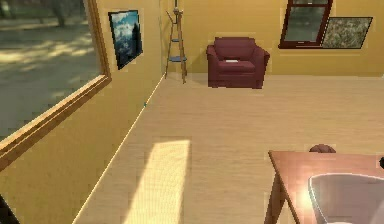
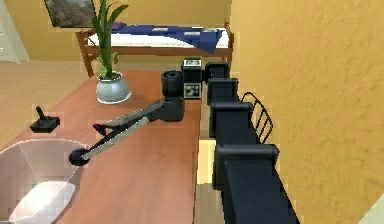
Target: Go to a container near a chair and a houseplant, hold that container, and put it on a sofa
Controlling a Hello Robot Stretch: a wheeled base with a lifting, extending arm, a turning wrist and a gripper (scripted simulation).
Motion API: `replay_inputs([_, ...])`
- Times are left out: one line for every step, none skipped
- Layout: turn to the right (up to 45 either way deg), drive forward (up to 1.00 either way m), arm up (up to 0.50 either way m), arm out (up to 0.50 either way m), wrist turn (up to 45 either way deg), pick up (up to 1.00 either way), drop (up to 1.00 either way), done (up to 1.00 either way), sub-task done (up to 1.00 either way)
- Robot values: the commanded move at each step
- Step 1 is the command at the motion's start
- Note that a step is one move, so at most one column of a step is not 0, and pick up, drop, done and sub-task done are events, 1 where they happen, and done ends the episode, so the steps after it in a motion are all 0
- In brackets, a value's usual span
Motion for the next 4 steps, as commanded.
replay_inputs([0.0, 0.0, 0.0, 0.0, -42.0, 0.0, 0.0, 0.0, 0.0])
replay_inputs([0.0, 0.0, 0.0, -0.24, 0.0, 0.0, 0.0, 0.0, 0.0])
replay_inputs([-45.0, 0.0, 0.0, 0.0, 0.0, 0.0, 0.0, 0.0, 0.0])
replay_inputs([-45.0, 0.0, 0.0, 0.0, 0.0, 0.0, 0.0, 0.0, 0.0])
